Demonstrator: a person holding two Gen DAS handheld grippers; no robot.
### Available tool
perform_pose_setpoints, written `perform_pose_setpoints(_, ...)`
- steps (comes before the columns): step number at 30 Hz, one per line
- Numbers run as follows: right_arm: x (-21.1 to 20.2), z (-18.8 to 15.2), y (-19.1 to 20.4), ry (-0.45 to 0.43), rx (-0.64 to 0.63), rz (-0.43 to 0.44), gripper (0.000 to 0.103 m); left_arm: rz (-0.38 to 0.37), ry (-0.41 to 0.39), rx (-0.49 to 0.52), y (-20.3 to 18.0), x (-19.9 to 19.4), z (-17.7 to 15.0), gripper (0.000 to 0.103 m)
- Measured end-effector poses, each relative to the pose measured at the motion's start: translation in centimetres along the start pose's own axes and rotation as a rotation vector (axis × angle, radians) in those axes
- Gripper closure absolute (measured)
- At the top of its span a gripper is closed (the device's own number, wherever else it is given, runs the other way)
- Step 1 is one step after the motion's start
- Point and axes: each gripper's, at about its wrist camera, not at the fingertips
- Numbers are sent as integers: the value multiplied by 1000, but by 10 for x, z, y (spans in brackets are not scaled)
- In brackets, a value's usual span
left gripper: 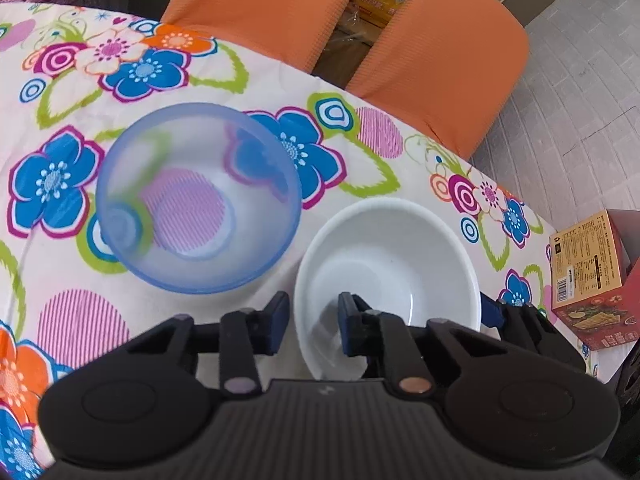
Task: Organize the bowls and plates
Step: 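Close the left gripper on the white bowl rim and lift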
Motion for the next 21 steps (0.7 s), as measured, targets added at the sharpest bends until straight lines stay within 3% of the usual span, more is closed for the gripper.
perform_pose_setpoints(6,-10,0,4,36,56,-20,27,-17,13,17,0,-7,-3,93)
perform_pose_setpoints(15,-30,-6,11,21,85,-23,28,-47,-15,86,-2,-31,-17,96)
perform_pose_setpoints(21,-11,6,2,9,94,-29,26,-86,-17,21,6,-18,-6,95)
Point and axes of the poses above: each gripper's, at about its wrist camera, not at the fingertips, and x roughly the way its jaws point, y to its left, z to its top, and after that the axes turned 4 degrees about x, right-handed
